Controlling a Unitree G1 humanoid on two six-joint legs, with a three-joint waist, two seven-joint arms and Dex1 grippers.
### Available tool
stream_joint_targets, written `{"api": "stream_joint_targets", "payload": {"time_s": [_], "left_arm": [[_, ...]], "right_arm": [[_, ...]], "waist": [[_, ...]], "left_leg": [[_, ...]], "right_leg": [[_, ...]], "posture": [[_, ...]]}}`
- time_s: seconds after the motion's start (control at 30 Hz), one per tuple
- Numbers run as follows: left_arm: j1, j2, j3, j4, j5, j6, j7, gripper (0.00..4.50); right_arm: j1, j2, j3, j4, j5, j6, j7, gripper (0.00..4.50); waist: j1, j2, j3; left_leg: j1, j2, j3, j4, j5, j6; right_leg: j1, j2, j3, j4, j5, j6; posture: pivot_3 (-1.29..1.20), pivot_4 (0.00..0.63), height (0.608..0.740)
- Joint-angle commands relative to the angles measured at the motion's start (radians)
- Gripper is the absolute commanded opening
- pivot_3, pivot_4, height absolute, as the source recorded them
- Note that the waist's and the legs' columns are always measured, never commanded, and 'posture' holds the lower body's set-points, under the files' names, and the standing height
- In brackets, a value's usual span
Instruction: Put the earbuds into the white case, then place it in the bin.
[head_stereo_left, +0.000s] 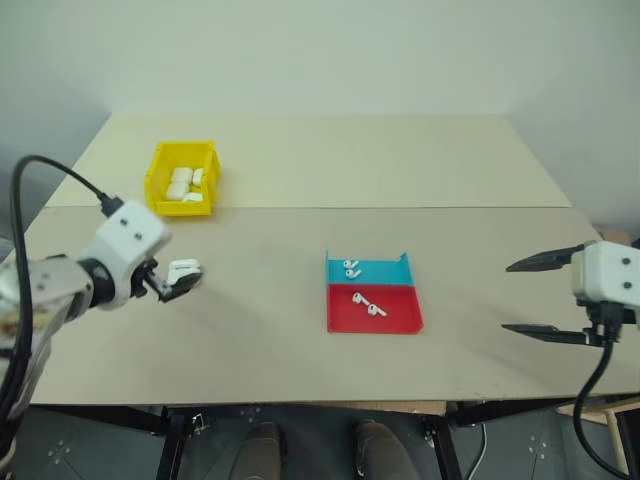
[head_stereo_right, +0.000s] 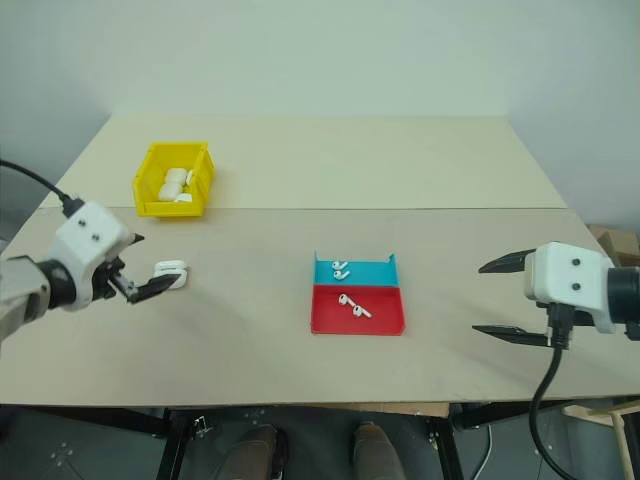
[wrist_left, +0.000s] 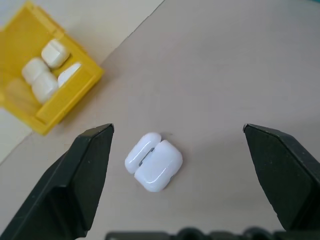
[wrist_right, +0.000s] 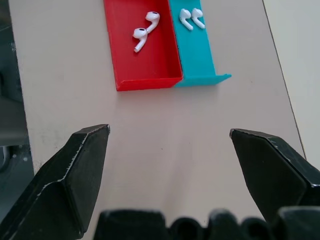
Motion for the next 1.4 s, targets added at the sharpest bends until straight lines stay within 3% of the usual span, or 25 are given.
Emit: {"api": "stream_joint_targets", "payload": {"time_s": [0.03,0.23,0.43,0.83,1.1,1.4], "left_arm": [[-0.178,-0.072,-0.055,0.068,-0.015,0.289,0.136,4.50],[-0.205,-0.227,0.045,0.150,-0.155,0.295,0.508,4.50],[-0.233,-0.399,0.200,0.207,-0.242,0.295,0.927,4.50],[-0.183,-0.506,0.362,0.331,-0.790,0.295,1.560,4.50],[-0.220,-0.529,0.321,0.468,-0.993,0.295,1.750,4.50],[-0.270,-0.478,0.240,0.574,-0.961,0.295,1.718,4.50]], "right_arm": [[0.020,-0.003,-0.022,-0.037,-0.024,0.022,-0.032,4.47],[0.068,0.021,-0.030,-0.075,-0.026,0.052,-0.063,4.47],[0.028,0.014,0.042,-0.044,-0.043,0.053,-0.091,4.47],[0.034,0.026,0.069,-0.048,-0.067,0.049,-0.112,4.47],[0.052,0.037,0.076,-0.067,-0.088,0.064,-0.137,4.47],[0.097,0.049,0.065,-0.099,-0.106,0.074,-0.171,4.47]], "waist": [[-0.001,0.000,0.000],[-0.012,-0.002,0.001],[-0.004,-0.003,0.002],[-0.001,-0.004,0.002],[0.003,-0.004,0.002],[0.003,-0.004,0.002]], "left_leg": [[-0.001,0.000,-0.001,0.000,0.000,0.000],[-0.004,0.000,-0.004,-0.001,-0.001,0.001],[-0.003,-0.001,-0.006,0.001,-0.001,0.000],[-0.003,-0.002,-0.008,0.003,0.000,-0.001],[-0.003,-0.004,-0.009,0.003,0.001,-0.003],[-0.002,-0.004,-0.009,0.003,0.002,-0.005]], "right_leg": [[-0.001,0.000,0.000,0.000,0.000,0.000],[-0.003,0.000,0.000,0.000,0.003,-0.006],[-0.001,-0.001,-0.001,0.001,0.004,-0.005],[-0.001,-0.002,-0.001,0.002,0.006,-0.006],[0.000,-0.002,-0.001,0.003,0.006,-0.006],[0.000,-0.002,-0.002,0.003,0.006,-0.006]], "posture": [[0.00,0.150,0.740],[0.00,0.150,0.740],[0.00,0.150,0.740],[0.00,0.150,0.740],[0.00,0.150,0.740],[0.00,0.150,0.740]]}}
